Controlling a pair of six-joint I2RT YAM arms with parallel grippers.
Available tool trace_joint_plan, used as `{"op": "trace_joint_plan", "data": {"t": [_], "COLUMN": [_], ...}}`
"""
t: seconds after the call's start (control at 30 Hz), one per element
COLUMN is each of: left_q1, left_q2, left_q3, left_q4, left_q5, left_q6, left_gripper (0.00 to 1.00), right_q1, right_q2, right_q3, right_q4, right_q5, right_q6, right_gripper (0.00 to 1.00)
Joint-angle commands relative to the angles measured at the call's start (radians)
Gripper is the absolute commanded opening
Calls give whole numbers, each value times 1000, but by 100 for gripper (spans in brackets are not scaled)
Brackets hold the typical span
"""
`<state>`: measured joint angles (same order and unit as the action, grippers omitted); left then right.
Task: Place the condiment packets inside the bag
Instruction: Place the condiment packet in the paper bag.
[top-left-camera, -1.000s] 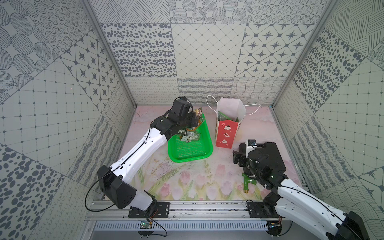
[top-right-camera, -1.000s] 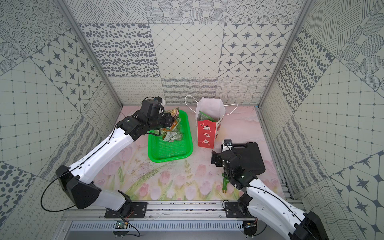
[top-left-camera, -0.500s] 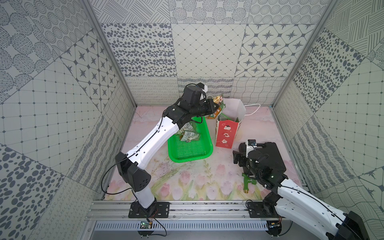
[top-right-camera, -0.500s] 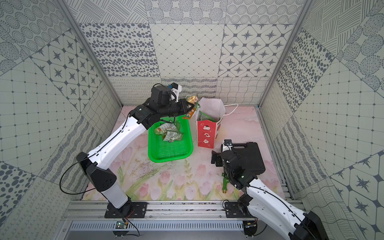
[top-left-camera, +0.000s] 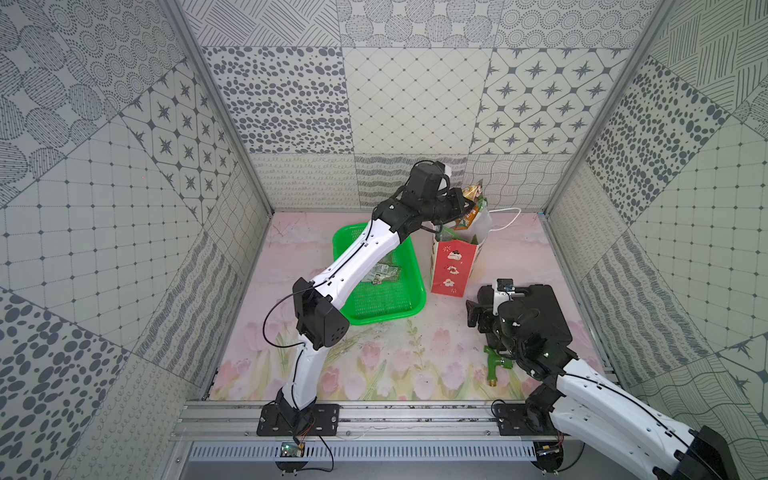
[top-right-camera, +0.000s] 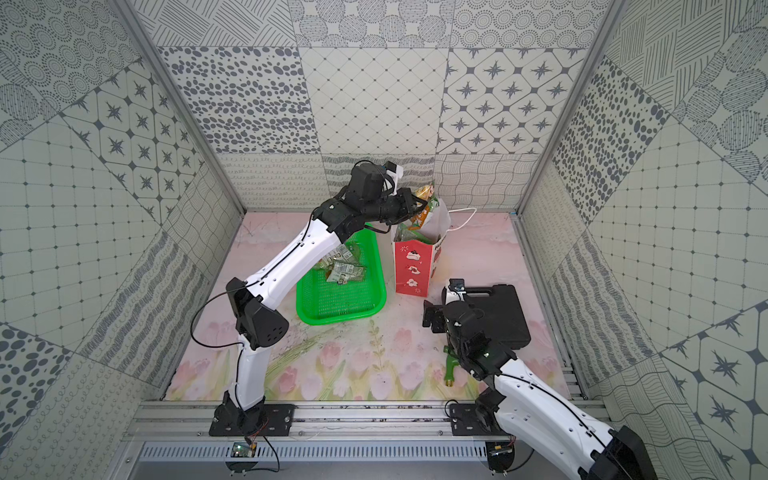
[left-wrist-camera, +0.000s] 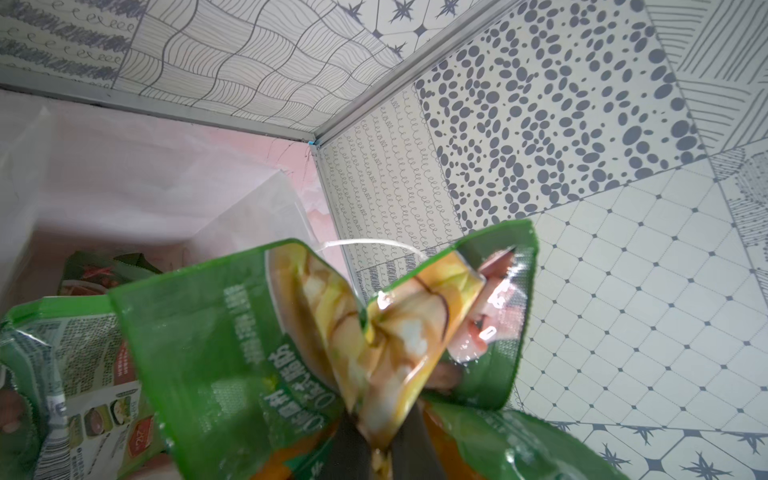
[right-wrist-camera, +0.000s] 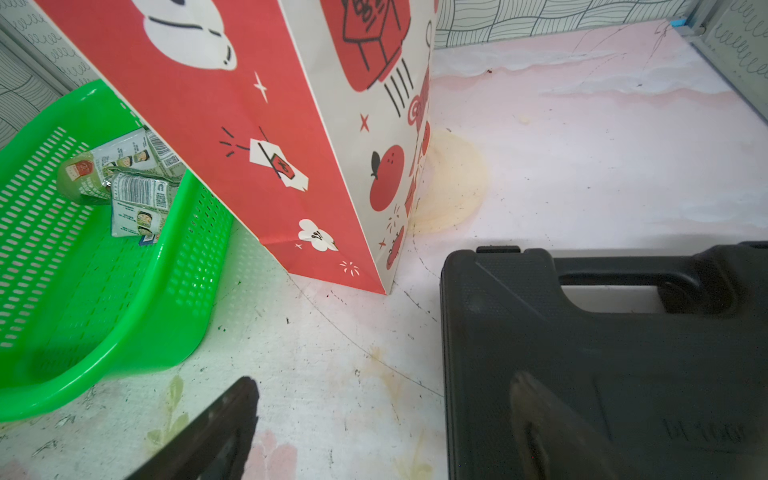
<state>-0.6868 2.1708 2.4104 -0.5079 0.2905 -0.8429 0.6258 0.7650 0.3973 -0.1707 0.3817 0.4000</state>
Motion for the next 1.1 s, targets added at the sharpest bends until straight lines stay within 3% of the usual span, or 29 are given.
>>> {"op": "trace_joint_plan", "data": {"t": [0.0, 0.4, 0.67, 0.8, 1.07], "left_q1": [-6, -10, -16, -34, -51], "left_q2": [98, 125, 83, 26, -151], "left_q3": [107, 75, 66, 65, -73], "left_q4": [-122, -302, -338, -343, -343], "left_q5": [43, 9, 30, 57, 33], "left_q6": [-23, 60, 94, 131, 198], "left_gripper": [0, 0, 29, 48, 68], "right_q1": [-6, -5, -5, -5, -5], "right_q2": [-18, -16, -12, -6, 6], "right_q3": [32, 33, 32, 32, 37], "right_q4": [21, 20, 20, 24, 25], "right_q5": [2, 0, 2, -4, -20], "right_q6": [-12, -12, -12, -10, -12], "right_gripper": [97, 97, 97, 97, 97]}}
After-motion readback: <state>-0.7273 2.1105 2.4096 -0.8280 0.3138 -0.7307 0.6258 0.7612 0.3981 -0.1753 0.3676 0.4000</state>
